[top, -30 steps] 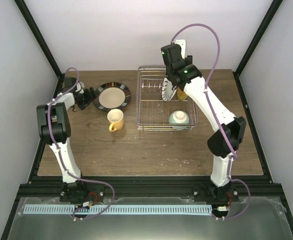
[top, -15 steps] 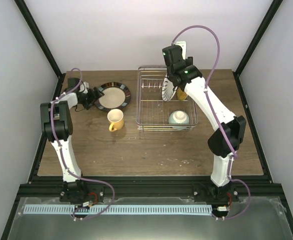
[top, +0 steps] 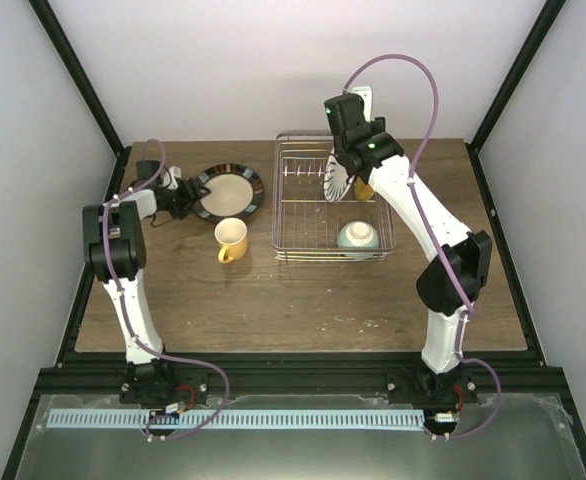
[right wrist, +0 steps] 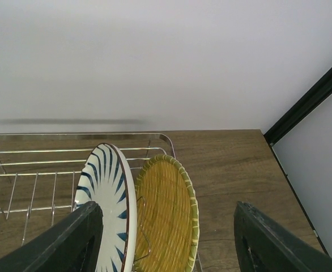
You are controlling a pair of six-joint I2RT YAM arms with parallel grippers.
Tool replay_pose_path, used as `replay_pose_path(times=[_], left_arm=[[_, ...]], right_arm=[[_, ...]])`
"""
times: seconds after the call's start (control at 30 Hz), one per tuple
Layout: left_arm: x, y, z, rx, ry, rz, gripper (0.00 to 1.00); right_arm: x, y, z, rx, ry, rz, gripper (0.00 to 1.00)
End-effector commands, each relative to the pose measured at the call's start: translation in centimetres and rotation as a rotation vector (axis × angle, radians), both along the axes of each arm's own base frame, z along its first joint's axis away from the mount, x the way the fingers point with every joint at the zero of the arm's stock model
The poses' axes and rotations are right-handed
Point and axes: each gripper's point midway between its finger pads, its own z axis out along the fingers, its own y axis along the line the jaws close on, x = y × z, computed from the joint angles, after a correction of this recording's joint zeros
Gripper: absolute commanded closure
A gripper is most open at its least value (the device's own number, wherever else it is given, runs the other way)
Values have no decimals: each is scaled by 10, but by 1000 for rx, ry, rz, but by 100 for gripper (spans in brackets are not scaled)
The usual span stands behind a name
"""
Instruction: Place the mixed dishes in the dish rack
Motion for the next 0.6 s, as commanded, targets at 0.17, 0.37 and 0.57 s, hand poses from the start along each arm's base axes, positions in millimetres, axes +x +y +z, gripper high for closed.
replay_pose_path(times=[0.17,0.37,0.57], left_arm=[[-27,-16,-47,-52,155,-36,46],[-27,-16,-47,-57,160,-43,76],[-27,-15,-46,-74,140,-29,100]], right_arm=[[-6,-7,22,44,-48,-10,36],[-6,-7,20,45,-45,-8,36],[-4,1,17,68,-40,27,36]])
